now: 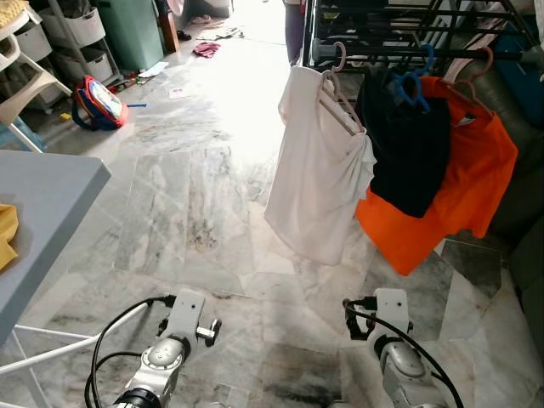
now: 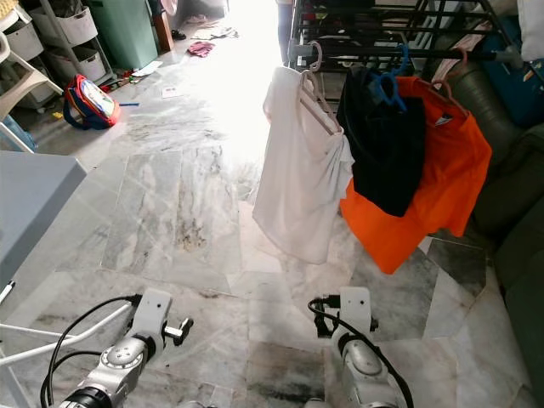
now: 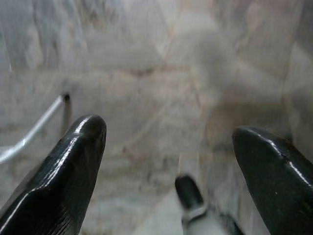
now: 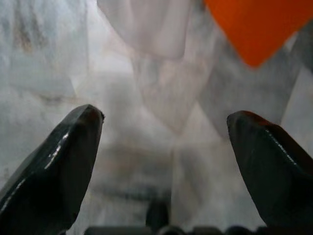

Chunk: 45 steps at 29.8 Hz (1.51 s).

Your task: Hang hanger

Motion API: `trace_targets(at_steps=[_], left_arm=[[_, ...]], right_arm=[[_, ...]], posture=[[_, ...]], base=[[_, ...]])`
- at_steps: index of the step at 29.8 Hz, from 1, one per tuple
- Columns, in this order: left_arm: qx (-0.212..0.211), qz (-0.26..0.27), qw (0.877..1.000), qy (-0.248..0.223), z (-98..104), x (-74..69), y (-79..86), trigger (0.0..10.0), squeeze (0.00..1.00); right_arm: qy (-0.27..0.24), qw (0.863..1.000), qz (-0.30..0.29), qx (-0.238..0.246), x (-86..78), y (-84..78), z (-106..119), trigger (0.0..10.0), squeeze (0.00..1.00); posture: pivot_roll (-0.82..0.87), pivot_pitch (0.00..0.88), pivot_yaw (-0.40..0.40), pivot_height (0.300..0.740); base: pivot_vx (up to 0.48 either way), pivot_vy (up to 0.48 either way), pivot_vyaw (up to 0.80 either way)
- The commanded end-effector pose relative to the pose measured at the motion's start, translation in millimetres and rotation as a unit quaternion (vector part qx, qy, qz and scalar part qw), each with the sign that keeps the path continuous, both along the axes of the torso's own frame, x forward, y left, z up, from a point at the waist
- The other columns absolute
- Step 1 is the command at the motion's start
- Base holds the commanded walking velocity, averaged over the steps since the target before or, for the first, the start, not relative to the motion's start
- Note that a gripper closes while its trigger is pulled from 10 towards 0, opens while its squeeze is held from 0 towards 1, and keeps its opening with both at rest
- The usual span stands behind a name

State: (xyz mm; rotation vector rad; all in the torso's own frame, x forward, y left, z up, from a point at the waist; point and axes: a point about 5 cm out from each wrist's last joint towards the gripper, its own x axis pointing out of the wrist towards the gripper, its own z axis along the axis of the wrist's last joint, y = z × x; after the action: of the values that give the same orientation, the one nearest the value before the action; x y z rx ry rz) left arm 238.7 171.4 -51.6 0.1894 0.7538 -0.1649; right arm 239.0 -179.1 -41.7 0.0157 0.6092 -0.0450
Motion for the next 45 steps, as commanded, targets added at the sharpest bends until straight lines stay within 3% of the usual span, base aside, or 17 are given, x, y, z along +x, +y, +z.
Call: trace_targets(at_steps=[1,8,15,23,30,34,38,45], left_arm=[[0.018,0.0,0.999,0.028,-5.9,-7.1,2.8,10.0,0.0],[0.029,0.005,0.998,0.055,-12.1,-16.3,7.5,10.0,0.0],[0.036,0.027,0.996,0.077,-18.9,-29.8,19.5,10.0,0.0],[0.017,0.033,0.996,0.082,-21.9,-36.1,19.8,10.0,0.0],[0.009,0.02,0.996,0.089,-25.5,-41.9,14.4,10.0,0.0],[-0.004,0.021,0.997,0.076,-22.6,-35.8,8.6,10.0,0.0],[-0.023,0.014,0.997,0.068,-20.0,-30.2,1.4,10.0,0.0],[-0.031,-0.006,0.997,0.075,-21.4,-32.2,-4.6,10.0,0.0]], right_arm=[[0.044,0.999,-0.014,0.005,-14.2,-4.4,-12.8,10.0,0.0],[0.102,0.995,-0.018,0.0,-32.0,-9.6,-27.2,10.0,0.0],[0.107,0.994,-0.022,0.007,-34.3,-8.1,-29.1,10.0,0.0],[0.105,0.994,-0.001,0.001,-38.2,-4.5,-31.1,10.0,0.0],[0.08,0.997,-0.025,0.002,-35.1,-9.1,-27.5,10.0,0.0],[0.042,0.999,0.005,-0.008,-23.2,-7.0,-18.7,10.0,0.0],[-0.014,1.0,-0.01,0.001,-6.4,-9.6,-4.5,10.0,0.0],[-0.068,0.997,-0.03,0.006,-2.4,-13.6,5.2,10.0,0.0]], posture=[[-0.09,0.064,0.037,0.74],[-0.09,0.062,0.034,0.74],[-0.08,0.07,0.029,0.74],[-0.06,0.076,0.016,0.74],[-0.07,0.055,0.004,0.74],[-0.08,0.053,0.008,0.74],[-0.13,0.058,0.03,0.74],[-0.2,0.072,0.028,0.74]], base=[[0.0,0.0,0.0],[0.0,0.0,0.0],[0.0,0.0,0.0],[0.0,0.0,0.0],[0.0,0.0,0.0],[0.0,0.0,0.0],[0.0,0.0,0.0],[0.117,0.0,0.0]])
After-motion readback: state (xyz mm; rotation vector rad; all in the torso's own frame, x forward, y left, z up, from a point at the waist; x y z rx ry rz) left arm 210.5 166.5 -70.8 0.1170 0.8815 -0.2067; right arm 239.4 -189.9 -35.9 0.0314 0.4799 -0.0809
